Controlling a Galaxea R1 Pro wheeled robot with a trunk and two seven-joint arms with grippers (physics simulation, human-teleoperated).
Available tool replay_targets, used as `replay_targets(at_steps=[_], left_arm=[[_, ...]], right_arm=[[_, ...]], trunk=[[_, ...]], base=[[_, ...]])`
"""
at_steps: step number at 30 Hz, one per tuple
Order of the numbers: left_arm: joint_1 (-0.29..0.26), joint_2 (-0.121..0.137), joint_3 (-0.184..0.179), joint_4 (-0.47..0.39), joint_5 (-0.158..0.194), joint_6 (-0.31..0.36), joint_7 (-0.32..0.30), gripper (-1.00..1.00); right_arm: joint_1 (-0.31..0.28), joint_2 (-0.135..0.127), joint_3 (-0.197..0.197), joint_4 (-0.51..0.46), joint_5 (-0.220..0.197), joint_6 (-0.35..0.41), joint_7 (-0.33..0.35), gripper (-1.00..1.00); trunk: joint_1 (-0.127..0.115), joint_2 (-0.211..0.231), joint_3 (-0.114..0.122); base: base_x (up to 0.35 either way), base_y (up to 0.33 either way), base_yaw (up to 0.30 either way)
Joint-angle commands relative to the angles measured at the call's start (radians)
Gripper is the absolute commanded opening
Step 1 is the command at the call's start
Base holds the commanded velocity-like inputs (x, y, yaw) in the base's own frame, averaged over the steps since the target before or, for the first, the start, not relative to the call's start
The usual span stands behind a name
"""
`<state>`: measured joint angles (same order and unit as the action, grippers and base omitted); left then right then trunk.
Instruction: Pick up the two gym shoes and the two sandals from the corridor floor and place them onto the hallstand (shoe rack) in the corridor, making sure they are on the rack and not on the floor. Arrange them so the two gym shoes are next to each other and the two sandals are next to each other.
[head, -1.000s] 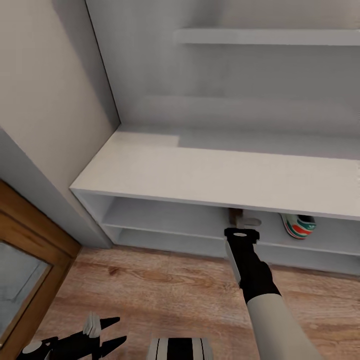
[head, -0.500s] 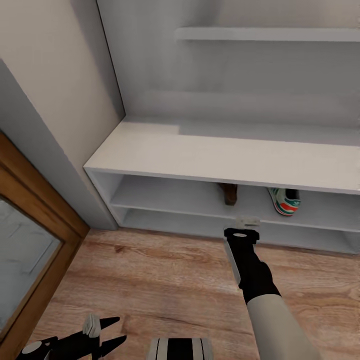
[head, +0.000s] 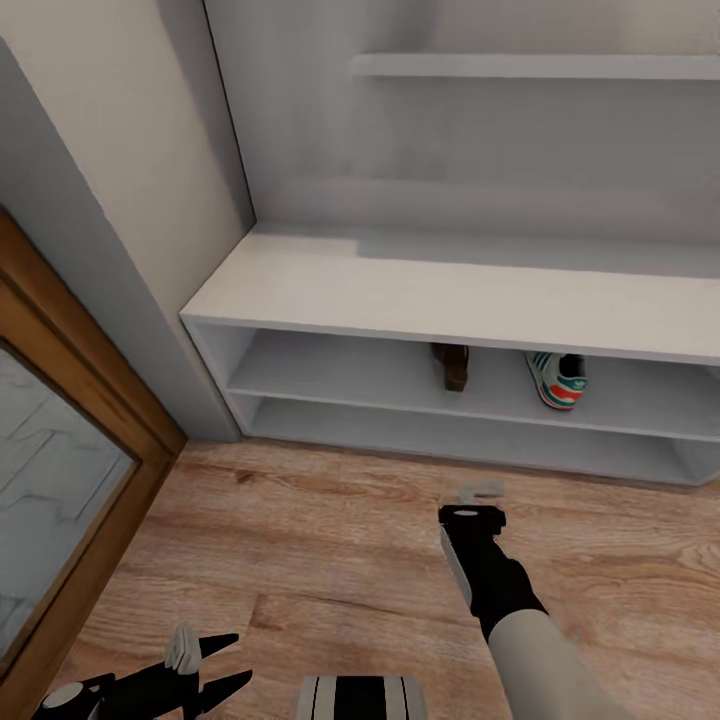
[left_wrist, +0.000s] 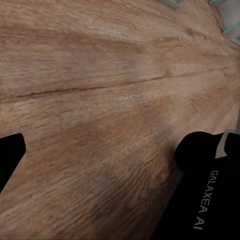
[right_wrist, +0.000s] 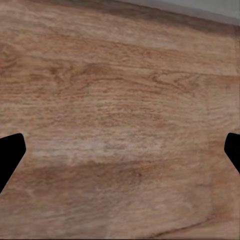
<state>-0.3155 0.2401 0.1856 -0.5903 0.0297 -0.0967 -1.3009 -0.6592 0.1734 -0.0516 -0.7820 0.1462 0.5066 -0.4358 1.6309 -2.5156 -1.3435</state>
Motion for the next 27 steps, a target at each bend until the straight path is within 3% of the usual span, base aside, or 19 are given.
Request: replay_targets(at_steps=[1, 8, 10, 14, 19, 20, 22, 24, 25, 27], left_arm=[[0.0, 0.0, 0.001, 0.001, 0.001, -0.01, -0.001, 1.0], [0.0, -0.001, 0.0, 0.002, 0.001, -0.011, 0.012, 1.0], [0.0, -0.002, -0.001, 0.0, 0.0, -0.011, 0.037, 1.0], [0.0, -0.003, -0.002, 0.0, 0.0, -0.011, 0.059, 1.0], [0.0, -0.004, -0.004, 0.004, 0.0, -0.011, 0.108, 1.0], [0.0, -0.005, -0.005, 0.006, -0.001, -0.011, 0.131, 1.0], [0.0, -0.006, -0.005, 0.008, -0.001, -0.011, 0.151, 1.0], [0.0, -0.006, -0.006, 0.009, -0.001, -0.011, 0.159, 1.0], [0.0, -0.006, -0.005, 0.004, 0.001, -0.013, 0.169, 1.0], [0.0, -0.006, -0.004, 0.002, 0.002, -0.015, 0.171, 1.0]], right_arm=[[0.006, 0.001, -0.003, 0.019, 0.011, -0.019, 0.004, 1.0], [0.047, 0.001, -0.002, 0.144, 0.013, -0.238, 0.006, 1.0], [0.086, 0.001, -0.002, 0.239, 0.015, -0.385, 0.007, 1.0], [0.108, -0.008, 0.0, 0.303, 0.015, -0.481, 0.02, 1.0], [0.12, -0.105, 0.0, 0.39, 0.014, -0.579, 0.171, 1.0], [0.123, -0.155, 0.0, 0.426, 0.013, -0.617, 0.279, 1.0], [0.125, -0.201, -0.001, 0.459, 0.012, -0.649, 0.391, 1.0], [0.125, -0.226, -0.001, 0.478, 0.012, -0.667, 0.458, 1.0], [0.126, -0.263, -0.002, 0.503, 0.013, -0.693, 0.548, 1.0], [0.127, -0.277, -0.003, 0.51, 0.013, -0.7, 0.572, 1.0]], trunk=[[0.0, 0.0, -0.001], [0.0, 0.0, -0.001], [0.0, 0.0, -0.001], [-0.002, 0.0, 0.011], [-0.004, 0.002, 0.03], [-0.004, 0.002, 0.034], [-0.005, 0.002, 0.042], [-0.006, 0.003, 0.05], [-0.007, 0.003, 0.053], [-0.007, 0.003, 0.061]], base=[[-0.021, 0.0, 0.0], [-0.01, 0.0, 0.0], [-0.002, 0.0, 0.0], [0.0, 0.0, 0.0], [0.0, 0.0, 0.0], [0.0, 0.0, 0.0], [0.0, 0.0, 0.0], [0.0, 0.0, 0.0], [0.0, 0.0, 0.0], [0.0, 0.0, 0.0]])
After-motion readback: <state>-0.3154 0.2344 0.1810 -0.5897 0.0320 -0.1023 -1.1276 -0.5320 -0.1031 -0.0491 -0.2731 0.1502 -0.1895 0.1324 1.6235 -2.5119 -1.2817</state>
